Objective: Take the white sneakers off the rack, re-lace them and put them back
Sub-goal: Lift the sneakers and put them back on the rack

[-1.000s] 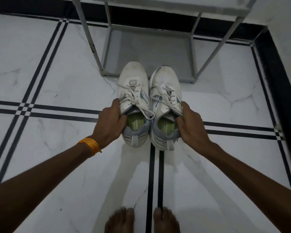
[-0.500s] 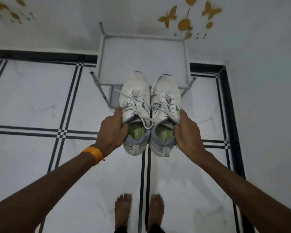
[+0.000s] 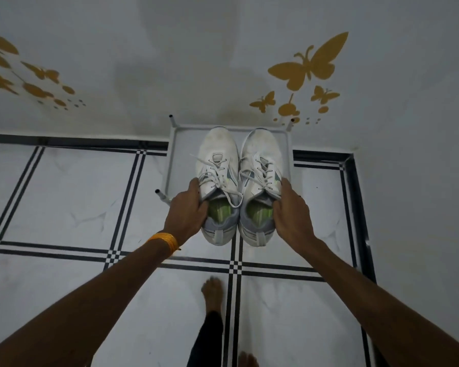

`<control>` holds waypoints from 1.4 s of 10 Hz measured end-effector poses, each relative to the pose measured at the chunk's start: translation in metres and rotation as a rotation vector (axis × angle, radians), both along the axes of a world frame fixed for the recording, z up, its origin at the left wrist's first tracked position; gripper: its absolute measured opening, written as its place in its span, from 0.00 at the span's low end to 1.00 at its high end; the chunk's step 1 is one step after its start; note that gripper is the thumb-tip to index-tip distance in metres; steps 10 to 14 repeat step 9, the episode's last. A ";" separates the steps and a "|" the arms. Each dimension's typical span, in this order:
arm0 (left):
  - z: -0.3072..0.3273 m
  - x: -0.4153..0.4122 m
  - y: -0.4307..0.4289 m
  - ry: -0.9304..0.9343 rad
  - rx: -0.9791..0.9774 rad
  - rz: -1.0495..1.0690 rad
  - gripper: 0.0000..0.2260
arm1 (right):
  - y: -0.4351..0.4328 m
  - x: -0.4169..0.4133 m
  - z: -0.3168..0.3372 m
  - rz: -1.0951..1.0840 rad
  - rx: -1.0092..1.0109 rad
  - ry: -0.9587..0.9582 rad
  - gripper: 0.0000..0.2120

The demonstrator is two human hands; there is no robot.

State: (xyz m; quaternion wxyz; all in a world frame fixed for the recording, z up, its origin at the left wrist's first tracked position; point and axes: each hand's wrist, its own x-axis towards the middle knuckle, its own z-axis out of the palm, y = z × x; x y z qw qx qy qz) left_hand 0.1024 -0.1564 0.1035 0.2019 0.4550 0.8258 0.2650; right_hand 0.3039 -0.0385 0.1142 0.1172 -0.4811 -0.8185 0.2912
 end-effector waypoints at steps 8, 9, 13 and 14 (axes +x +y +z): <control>-0.200 -0.106 0.151 -0.066 -0.219 -0.024 0.18 | 0.148 -0.104 -0.203 0.027 -0.221 -0.084 0.25; -0.189 -0.108 0.156 0.044 -0.295 -0.041 0.21 | 0.150 -0.110 -0.191 0.060 -0.216 -0.181 0.26; -0.189 -0.108 0.156 0.044 -0.295 -0.041 0.21 | 0.150 -0.110 -0.191 0.060 -0.216 -0.181 0.26; -0.189 -0.108 0.156 0.044 -0.295 -0.041 0.21 | 0.150 -0.110 -0.191 0.060 -0.216 -0.181 0.26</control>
